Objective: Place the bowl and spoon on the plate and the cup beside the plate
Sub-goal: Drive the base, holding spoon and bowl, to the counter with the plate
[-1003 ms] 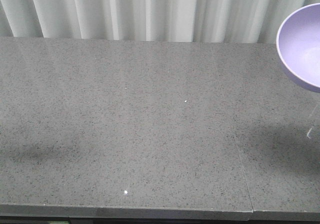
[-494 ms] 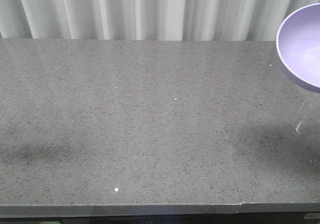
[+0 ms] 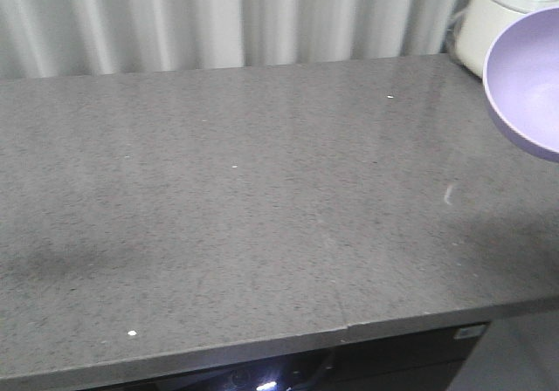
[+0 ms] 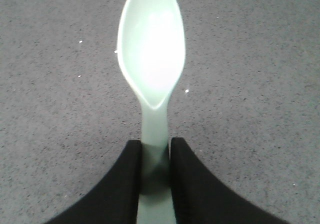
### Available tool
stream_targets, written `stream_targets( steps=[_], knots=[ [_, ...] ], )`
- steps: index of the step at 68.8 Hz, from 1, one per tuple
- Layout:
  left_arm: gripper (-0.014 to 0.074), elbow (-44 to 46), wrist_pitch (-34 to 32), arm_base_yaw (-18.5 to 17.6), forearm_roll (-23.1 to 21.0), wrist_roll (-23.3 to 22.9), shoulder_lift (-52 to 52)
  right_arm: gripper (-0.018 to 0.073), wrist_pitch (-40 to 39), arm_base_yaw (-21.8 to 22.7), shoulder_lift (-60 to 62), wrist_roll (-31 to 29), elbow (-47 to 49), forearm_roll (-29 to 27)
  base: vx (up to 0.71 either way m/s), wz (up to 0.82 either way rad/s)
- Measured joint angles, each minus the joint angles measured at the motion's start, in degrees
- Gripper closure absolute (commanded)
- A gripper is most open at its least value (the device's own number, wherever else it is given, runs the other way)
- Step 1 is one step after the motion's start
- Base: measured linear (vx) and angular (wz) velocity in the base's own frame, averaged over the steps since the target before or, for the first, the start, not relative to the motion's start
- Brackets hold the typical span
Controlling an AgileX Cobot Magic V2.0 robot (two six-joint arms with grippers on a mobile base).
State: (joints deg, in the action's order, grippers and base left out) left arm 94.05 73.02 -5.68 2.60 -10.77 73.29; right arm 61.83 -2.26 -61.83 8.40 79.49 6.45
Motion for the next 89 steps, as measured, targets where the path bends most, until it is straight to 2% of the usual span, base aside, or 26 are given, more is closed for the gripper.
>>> stream_targets(
  steps=[89],
  knots=[
    [0.0603,0.0,0.0,0.0,0.0,0.0,0.0,0.0566,0.0,0.0,0.0,0.0,0.0,0.0,-0.01,-0.39]
  ],
)
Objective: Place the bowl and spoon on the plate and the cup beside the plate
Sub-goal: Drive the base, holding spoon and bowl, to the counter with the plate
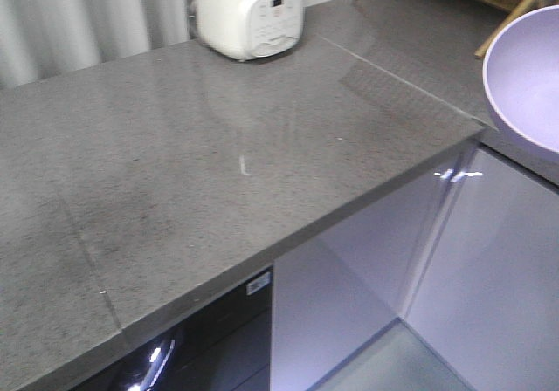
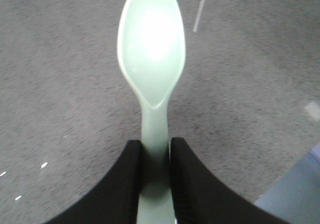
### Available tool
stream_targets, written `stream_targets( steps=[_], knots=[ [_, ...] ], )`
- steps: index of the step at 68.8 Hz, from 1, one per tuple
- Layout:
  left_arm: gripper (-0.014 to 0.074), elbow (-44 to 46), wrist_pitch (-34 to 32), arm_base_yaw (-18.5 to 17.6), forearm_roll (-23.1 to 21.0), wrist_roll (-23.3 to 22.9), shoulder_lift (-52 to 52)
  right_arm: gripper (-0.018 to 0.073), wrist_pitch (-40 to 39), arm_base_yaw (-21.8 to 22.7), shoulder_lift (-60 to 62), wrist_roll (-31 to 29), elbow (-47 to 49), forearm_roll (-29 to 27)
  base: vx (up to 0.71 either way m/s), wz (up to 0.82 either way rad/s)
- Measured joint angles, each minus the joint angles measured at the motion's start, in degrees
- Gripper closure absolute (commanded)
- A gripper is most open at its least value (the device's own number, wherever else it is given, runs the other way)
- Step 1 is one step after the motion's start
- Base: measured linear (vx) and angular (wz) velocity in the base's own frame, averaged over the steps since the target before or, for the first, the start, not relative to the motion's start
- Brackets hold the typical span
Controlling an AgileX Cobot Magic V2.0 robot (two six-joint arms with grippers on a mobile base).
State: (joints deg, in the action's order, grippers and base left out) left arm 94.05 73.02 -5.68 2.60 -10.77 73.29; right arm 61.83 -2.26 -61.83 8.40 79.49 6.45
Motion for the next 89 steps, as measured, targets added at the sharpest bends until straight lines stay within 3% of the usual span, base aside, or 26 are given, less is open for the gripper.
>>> stream_targets(
  steps=[89],
  knots=[
    [0.0603,0.0,0.0,0.0,0.0,0.0,0.0,0.0566,0.0,0.0,0.0,0.0,0.0,0.0,0.04,-0.43]
  ],
)
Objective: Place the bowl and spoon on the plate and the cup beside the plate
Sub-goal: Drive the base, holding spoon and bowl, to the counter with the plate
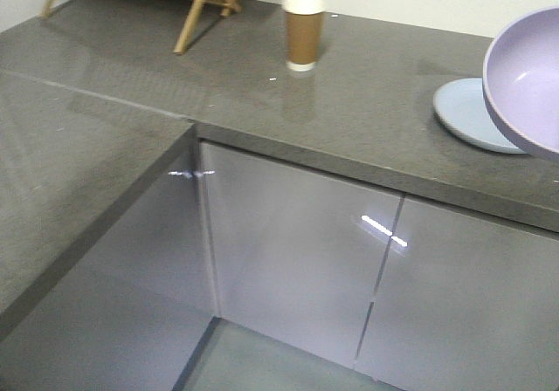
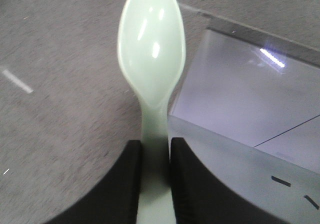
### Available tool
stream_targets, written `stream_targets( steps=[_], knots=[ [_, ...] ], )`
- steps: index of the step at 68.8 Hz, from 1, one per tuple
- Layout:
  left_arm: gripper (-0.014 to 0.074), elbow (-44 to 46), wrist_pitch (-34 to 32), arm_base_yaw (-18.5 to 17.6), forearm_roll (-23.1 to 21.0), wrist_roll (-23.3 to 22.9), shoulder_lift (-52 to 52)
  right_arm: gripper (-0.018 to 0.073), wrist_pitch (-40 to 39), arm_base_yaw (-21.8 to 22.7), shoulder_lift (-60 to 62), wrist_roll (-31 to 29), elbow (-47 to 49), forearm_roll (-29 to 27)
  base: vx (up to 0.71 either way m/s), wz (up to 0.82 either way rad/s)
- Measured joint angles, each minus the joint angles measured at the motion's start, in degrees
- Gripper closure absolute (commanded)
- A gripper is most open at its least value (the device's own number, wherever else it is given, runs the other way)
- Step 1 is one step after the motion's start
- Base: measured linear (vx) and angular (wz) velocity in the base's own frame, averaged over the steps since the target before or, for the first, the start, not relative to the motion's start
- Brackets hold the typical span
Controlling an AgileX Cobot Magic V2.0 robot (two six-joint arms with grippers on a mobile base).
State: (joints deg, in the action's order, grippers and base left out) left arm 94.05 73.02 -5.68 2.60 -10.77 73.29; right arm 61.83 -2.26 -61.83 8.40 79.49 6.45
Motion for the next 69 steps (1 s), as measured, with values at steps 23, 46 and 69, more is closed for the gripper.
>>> stream_targets(
  steps=[23,46,69],
  knots=[
    [0.0603,0.0,0.0,0.0,0.0,0.0,0.0,0.0566,0.0,0.0,0.0,0.0,0.0,0.0,0.13,-0.51],
    [0.0603,0.0,0.0,0.0,-0.1,0.0,0.0,0.0566,0.0,0.0,0.0,0.0,0.0,0.1,0.14,-0.47],
    [0.0603,0.0,0.0,0.0,-0.1,0.0,0.0,0.0566,0.0,0.0,0.0,0.0,0.0,0.1,0.13,-0.27]
  ],
)
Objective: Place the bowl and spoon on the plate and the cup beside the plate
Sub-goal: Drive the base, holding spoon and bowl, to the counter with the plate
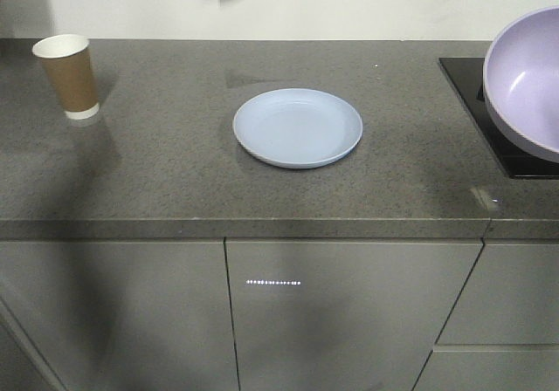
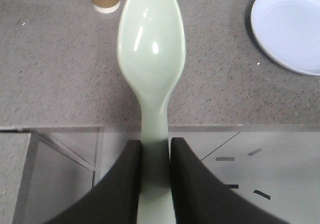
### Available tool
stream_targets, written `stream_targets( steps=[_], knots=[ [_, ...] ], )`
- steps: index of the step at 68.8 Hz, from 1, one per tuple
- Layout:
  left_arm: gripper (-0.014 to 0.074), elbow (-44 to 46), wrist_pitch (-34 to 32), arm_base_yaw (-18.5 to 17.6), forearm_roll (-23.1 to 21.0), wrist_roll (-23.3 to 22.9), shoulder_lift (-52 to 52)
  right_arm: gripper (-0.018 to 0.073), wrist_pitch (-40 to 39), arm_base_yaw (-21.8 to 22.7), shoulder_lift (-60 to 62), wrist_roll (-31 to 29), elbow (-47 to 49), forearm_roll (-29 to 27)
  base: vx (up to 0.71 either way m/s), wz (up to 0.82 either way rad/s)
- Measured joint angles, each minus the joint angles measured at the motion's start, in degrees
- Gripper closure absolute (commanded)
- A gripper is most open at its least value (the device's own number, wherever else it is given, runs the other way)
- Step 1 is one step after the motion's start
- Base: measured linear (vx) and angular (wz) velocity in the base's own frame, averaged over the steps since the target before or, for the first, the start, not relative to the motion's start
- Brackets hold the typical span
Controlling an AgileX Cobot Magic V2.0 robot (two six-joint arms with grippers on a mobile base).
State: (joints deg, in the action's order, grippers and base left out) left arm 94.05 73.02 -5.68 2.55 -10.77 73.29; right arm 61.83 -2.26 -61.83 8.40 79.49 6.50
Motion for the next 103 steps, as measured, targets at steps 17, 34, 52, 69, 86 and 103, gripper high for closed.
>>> stream_targets(
  steps=[17,34,52,69,86,103],
  knots=[
    [0.0603,0.0,0.0,0.0,0.0,0.0,0.0,0.0566,0.0,0.0,0.0,0.0,0.0,0.0,0.13,-0.12],
    [0.0603,0.0,0.0,0.0,0.0,0.0,0.0,0.0566,0.0,0.0,0.0,0.0,0.0,0.0,0.15,-0.02],
    [0.0603,0.0,0.0,0.0,0.0,0.0,0.0,0.0566,0.0,0.0,0.0,0.0,0.0,0.0,0.17,0.0],
    [0.0603,0.0,0.0,0.0,0.0,0.0,0.0,0.0566,0.0,0.0,0.0,0.0,0.0,0.0,0.17,-0.03],
    [0.0603,0.0,0.0,0.0,0.0,0.0,0.0,0.0566,0.0,0.0,0.0,0.0,0.0,0.0,0.15,-0.07],
    [0.0603,0.0,0.0,0.0,0.0,0.0,0.0,0.0566,0.0,0.0,0.0,0.0,0.0,0.0,0.12,-0.08]
  ],
)
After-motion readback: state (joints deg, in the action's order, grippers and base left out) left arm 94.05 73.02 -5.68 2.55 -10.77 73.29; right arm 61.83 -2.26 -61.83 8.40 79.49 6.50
